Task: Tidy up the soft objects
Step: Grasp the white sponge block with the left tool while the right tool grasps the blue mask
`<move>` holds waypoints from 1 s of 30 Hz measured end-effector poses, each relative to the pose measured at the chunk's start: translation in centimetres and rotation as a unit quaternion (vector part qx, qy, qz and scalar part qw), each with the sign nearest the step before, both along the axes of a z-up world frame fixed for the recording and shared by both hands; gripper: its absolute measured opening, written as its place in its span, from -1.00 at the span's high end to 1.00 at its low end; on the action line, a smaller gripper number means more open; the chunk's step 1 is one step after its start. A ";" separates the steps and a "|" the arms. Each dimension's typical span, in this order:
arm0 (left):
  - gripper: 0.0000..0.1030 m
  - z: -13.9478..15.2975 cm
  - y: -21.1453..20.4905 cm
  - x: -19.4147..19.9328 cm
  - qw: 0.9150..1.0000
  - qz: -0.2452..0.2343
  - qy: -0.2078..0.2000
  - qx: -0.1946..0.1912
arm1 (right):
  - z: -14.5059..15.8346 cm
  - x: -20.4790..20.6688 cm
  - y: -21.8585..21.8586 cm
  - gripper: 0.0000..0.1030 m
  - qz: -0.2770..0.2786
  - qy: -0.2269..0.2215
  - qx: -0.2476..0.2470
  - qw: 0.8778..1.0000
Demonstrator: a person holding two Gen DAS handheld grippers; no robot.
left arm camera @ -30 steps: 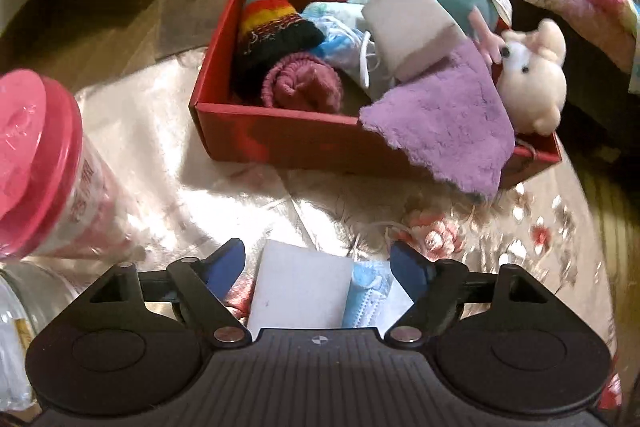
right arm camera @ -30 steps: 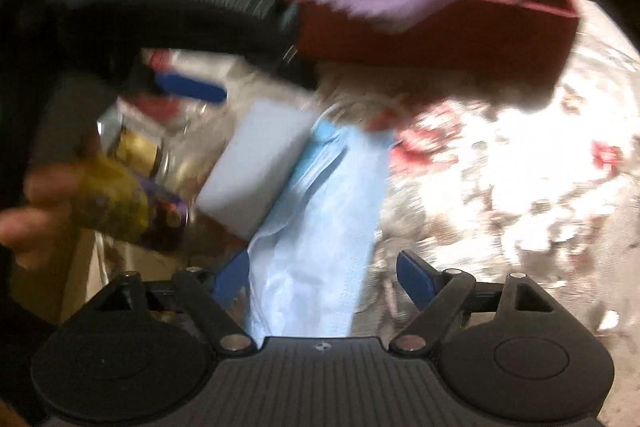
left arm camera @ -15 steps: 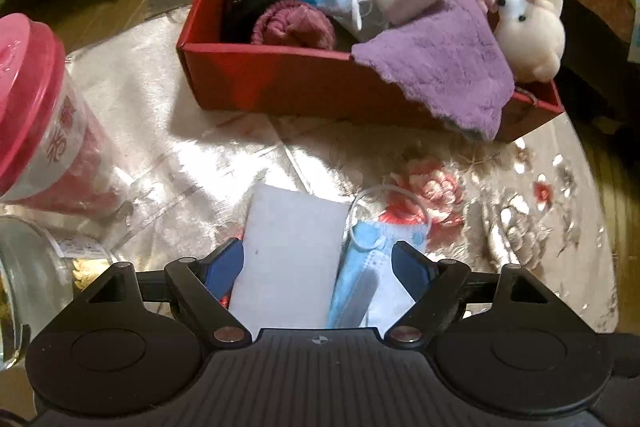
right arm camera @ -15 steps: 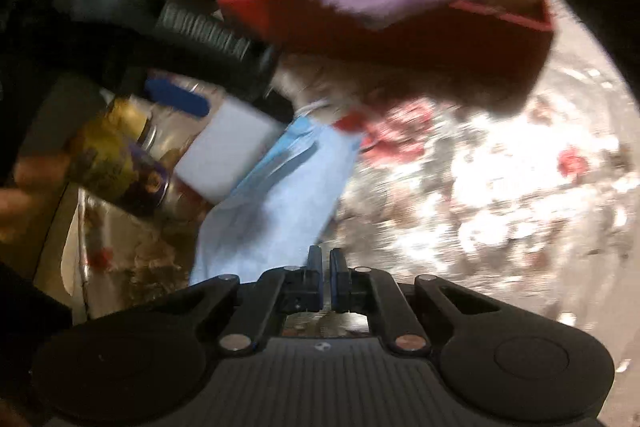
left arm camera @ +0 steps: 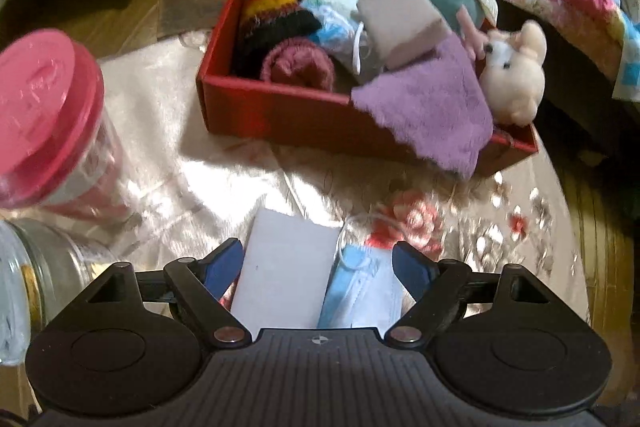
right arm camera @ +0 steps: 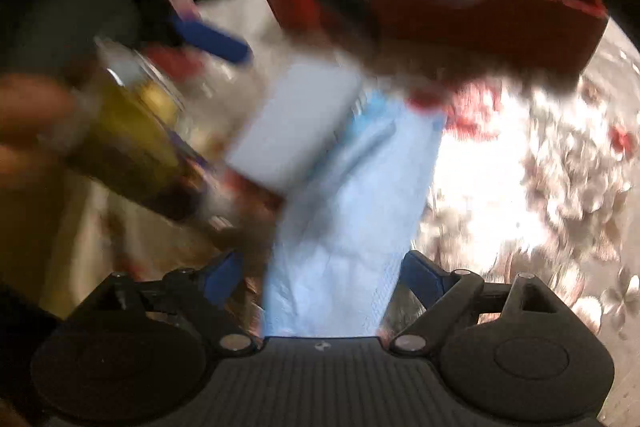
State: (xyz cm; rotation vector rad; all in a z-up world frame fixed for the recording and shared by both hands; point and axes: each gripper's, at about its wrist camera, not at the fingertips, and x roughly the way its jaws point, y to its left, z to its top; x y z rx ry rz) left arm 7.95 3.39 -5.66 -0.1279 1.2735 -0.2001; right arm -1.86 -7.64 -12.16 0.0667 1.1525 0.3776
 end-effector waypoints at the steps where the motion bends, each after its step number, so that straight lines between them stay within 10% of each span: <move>1: -0.56 -0.1 -0.1 -0.2 1.000 -0.004 0.002 0.001 | 0.0 -0.7 0.1 -0.09 0.007 -0.019 -0.007 1.000; 5: -0.56 -0.9 -0.5 -0.8 1.000 -0.023 0.015 0.009 | 0.5 -2.1 -0.7 1.00 0.052 -0.044 -0.082 0.994; 16: -0.61 -4.9 -3.7 -0.1 0.991 -0.066 0.012 0.113 | 3.2 -0.8 -11.1 1.00 -0.070 -0.043 0.025 0.996; 19: -0.25 -5.1 -3.3 -0.1 0.992 -0.054 0.007 0.117 | 3.1 -0.1 -11.8 1.00 -0.080 -0.032 0.053 0.995; 21: 0.64 -4.4 -2.9 -0.3 0.994 -0.059 0.006 0.091 | 3.2 0.0 -11.7 1.00 -0.075 -0.027 0.065 0.995; 30: 0.64 -2.6 -1.6 -0.9 0.998 -0.046 0.009 0.038 | 4.7 -0.6 -11.9 1.00 -0.067 -0.055 0.089 0.992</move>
